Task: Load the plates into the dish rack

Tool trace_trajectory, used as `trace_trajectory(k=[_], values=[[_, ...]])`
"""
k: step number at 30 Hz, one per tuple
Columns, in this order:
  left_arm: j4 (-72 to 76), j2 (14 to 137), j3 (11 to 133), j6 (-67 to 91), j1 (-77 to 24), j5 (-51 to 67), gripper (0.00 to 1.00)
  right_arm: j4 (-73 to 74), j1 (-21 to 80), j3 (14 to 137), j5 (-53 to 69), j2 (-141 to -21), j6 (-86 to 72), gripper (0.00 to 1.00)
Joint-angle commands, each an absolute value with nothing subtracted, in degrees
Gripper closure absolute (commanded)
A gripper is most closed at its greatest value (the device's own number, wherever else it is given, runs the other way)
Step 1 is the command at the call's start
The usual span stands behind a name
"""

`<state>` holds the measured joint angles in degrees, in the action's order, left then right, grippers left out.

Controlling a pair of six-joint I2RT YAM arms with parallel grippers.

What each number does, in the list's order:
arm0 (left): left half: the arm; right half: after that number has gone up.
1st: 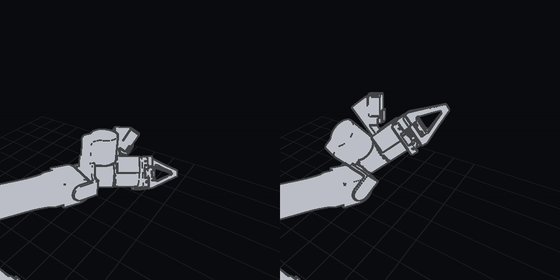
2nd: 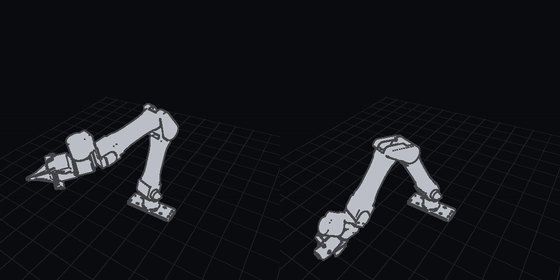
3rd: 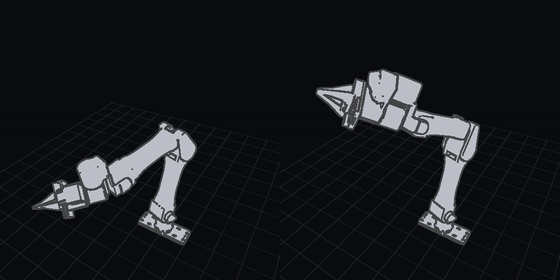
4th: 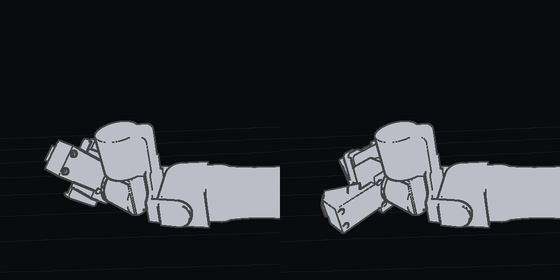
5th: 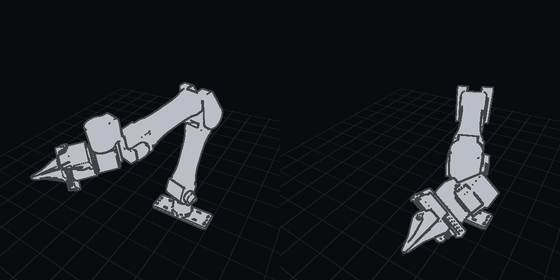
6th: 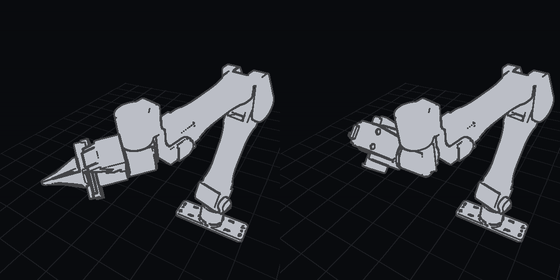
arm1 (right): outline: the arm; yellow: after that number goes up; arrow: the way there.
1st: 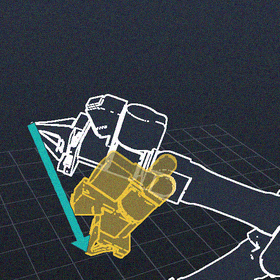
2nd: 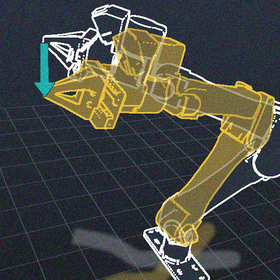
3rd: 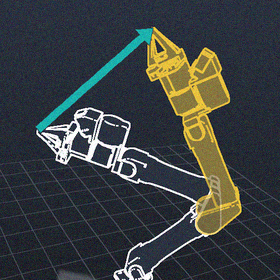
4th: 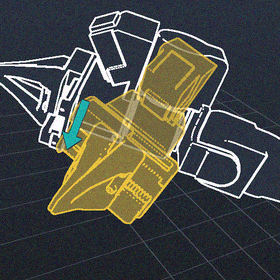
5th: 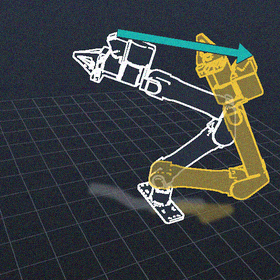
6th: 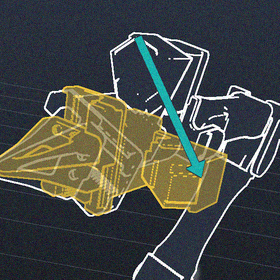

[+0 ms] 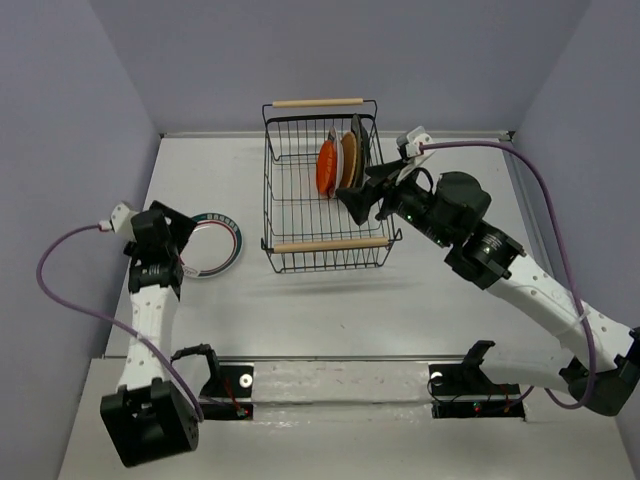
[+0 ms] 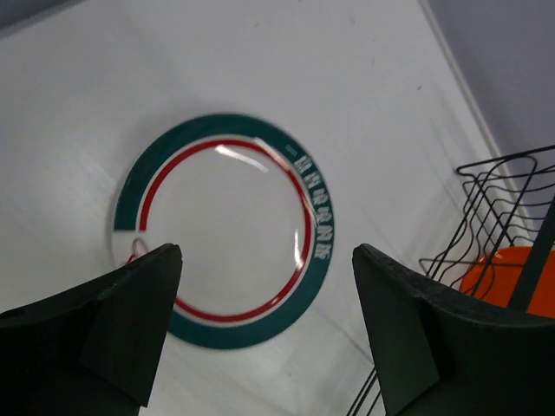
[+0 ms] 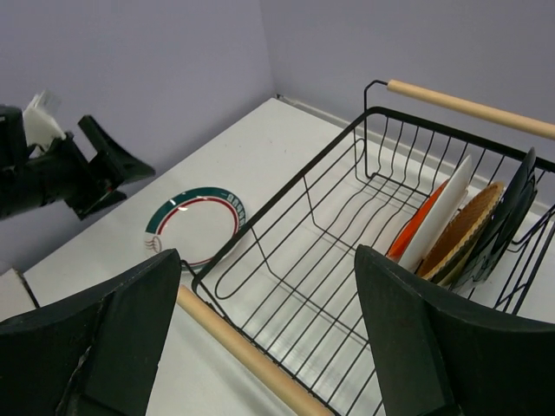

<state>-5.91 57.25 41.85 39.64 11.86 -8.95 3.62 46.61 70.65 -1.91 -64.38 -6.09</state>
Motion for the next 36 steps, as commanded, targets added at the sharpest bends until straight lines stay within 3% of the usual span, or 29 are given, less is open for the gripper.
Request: trace_trajectory(k=[1,6,13,18,22,25,26,27,30,36], values=[[-15.80,46.25,33.23,45.08,12.74,-10.99,0.07,2.37,46.85,70.84,-0.44,-60.30,-7.03,0.14],[-16.09,43.06,28.75,47.19,12.83,-10.98,0.06,2.37,46.85,70.23,-0.44,-58.54,-6.59,0.14],[3.55,53.42,18.74,52.37,14.15,-6.16,0.10,2.37,46.85,70.14,-0.44,-58.71,-6.24,0.14],[16.51,57.64,13.45,58.18,14.15,-5.36,0.23,2.37,46.85,70.31,1.58,-59.59,-6.24,0.14],[22.40,66.50,13.88,58.27,14.67,-6.94,0.41,2.37,46.85,70.75,1.49,-61.08,-6.24,0.14],[26.26,69.86,13.54,58.36,15.38,-6.68,0.64,2.46,46.85,71.01,1.76,-62.31,-6.33,0.14],[27.24,70.22,13.45,58.10,15.90,-6.33,0.83,2.46,46.85,71.10,1.76,-62.49,-6.42,0.14],[27.94,70.40,13.36,57.57,16.26,-5.81,0.94,2.46,46.85,71.19,1.84,-62.75,-6.42,0.14],[27.08,68.48,14.59,54.24,17.14,-4.22,0.95,2.46,46.85,71.45,2.20,-63.89,-6.59,0.14],[15.76,46.08,19.94,51.59,17.49,-3.34,0.94,2.90,46.85,73.21,7.02,-68.11,-7.65,0.14]])
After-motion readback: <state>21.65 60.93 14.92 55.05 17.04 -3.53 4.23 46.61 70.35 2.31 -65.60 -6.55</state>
